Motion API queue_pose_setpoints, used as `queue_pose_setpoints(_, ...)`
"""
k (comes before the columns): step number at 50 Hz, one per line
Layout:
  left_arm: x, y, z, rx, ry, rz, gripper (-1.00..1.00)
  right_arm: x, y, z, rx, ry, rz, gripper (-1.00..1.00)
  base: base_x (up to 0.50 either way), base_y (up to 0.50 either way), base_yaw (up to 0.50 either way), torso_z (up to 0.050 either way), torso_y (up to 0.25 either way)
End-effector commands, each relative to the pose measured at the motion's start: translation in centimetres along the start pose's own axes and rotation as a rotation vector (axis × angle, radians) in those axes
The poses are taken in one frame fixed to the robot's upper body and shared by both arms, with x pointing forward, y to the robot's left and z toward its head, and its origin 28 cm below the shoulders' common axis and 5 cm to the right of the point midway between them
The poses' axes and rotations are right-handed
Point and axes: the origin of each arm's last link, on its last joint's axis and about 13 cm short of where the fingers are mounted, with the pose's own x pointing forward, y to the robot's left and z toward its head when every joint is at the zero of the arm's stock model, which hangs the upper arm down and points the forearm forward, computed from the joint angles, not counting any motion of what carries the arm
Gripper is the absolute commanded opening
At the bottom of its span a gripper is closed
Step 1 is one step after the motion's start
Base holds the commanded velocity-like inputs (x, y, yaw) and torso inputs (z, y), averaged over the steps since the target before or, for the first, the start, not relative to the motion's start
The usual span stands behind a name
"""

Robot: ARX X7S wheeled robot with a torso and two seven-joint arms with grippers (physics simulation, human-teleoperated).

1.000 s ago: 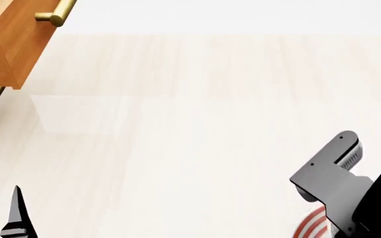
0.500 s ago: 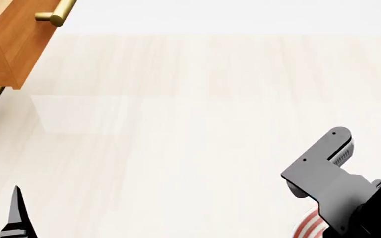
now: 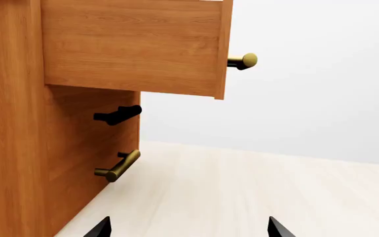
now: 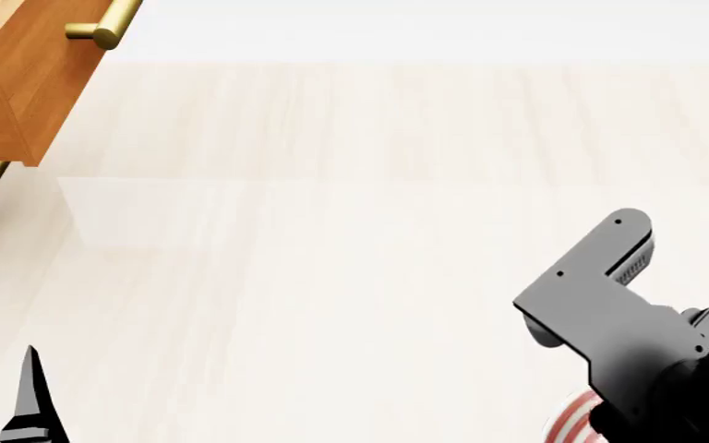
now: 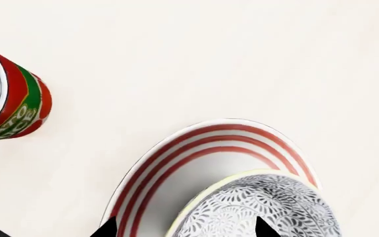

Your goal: Put the bowl on the plate.

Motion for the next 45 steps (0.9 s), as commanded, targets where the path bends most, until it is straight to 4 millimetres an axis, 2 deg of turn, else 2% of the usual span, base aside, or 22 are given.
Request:
queue_pose_setpoints(1, 0.0, 0.0, 0.1, 0.000, -0.004, -0.002, 1.00, -1.4, 0.1, 0.4, -0.019, -0.085, -0.035, 1.00, 0.00, 0.00, 0.00, 0.000, 0.000)
queue_pose_setpoints(13, -0.1, 0.0, 0.2, -0.001, -0.005, -0.003, 1.00, -2.2, 0.0, 1.0, -0.027, -0.161, -0.076, 1.00, 0.00, 0.00, 0.00, 0.000, 0.000)
queue_pose_setpoints(45, 0.0, 0.0, 0.2, -0.002, -0.005, -0.003, 1.00, -1.9, -0.9, 2.5, -0.065, -0.366, -0.219, 1.00, 0.00, 0.00, 0.00, 0.000, 0.000)
